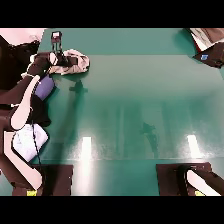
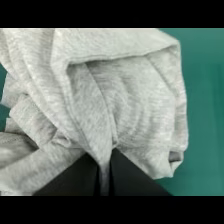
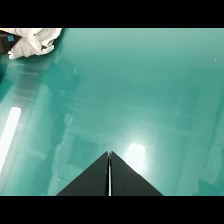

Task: Fold the shirts.

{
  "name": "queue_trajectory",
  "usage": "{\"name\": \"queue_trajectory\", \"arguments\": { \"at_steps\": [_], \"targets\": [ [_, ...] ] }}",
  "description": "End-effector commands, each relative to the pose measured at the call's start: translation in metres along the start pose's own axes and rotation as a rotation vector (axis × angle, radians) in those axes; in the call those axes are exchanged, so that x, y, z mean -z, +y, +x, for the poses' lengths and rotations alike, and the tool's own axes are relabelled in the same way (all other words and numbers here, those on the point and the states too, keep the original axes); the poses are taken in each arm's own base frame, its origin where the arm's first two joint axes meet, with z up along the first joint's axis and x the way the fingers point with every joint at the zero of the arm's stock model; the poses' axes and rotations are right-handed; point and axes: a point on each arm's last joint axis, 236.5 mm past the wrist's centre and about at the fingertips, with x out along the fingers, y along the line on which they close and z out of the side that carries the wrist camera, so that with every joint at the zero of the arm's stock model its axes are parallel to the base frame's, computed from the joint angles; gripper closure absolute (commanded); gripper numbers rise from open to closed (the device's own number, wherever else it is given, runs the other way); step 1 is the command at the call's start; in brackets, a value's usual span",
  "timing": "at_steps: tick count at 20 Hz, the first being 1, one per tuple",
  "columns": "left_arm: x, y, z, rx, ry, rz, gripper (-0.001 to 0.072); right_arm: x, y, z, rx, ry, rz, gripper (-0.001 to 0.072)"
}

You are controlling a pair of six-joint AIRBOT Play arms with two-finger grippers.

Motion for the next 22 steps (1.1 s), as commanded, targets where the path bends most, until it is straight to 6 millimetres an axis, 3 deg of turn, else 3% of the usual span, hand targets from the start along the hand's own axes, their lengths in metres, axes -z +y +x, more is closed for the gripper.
{"name": "queue_trajectory", "arguments": {
  "at_steps": [1, 2, 4, 6, 7, 8, 10, 11, 13, 15, 17, 22],
  "targets": [
    [-0.036, -0.017, -0.036, 0.034, 0.017, 0.019, 0.0682, -0.009, -0.001, -0.001, 0.004, -0.04, 0.0, 0.0698],
    [-0.056, -0.028, -0.058, 0.055, 0.007, 0.045, 0.0682, -0.018, -0.001, -0.002, 0.009, -0.077, -0.001, 0.0698],
    [-0.094, -0.064, -0.121, 0.165, -0.061, 0.076, 0.0682, -0.037, -0.001, -0.009, 0.021, -0.166, -0.009, 0.0698],
    [-0.118, -0.116, -0.2, 0.336, -0.159, 0.114, 0.0681, -0.058, 0.002, -0.02, 0.03, -0.271, -0.018, 0.0698],
    [-0.119, -0.144, -0.242, 0.428, -0.184, 0.149, 0.0681, -0.066, 0.003, -0.026, 0.034, -0.313, -0.024, 0.0698],
    [-0.111, -0.169, -0.28, 0.511, -0.184, 0.201, 0.0681, -0.072, 0.006, -0.033, 0.038, -0.348, -0.031, 0.0698],
    [-0.072, -0.216, -0.346, 0.655, -0.106, 0.325, 0.0681, -0.077, 0.01, -0.045, 0.046, -0.389, -0.048, 0.0698],
    [-0.049, -0.234, -0.372, 0.711, -0.051, 0.384, 0.0681, -0.077, 0.013, -0.049, 0.046, -0.398, -0.053, 0.0698],
    [-0.004, -0.262, -0.404, 0.794, 0.056, 0.491, 0.0681, -0.074, 0.018, -0.055, 0.044, -0.4, -0.062, 0.0698],
    [0.036, -0.281, -0.409, 0.848, 0.168, 0.554, 0.0681, -0.068, 0.016, -0.058, 0.067, -0.382, -0.079, 0.0698],
    [0.069, -0.291, -0.393, 0.865, 0.269, 0.563, 0.068, -0.053, 0.011, -0.059, 0.106, -0.329, -0.101, 0.0698],
    [0.153, -0.281, -0.294, 0.786, 0.482, 0.409, 0.0679, -0.03, 0.007, -0.06, 0.136, -0.242, -0.115, 0.0698]
  ]
}}
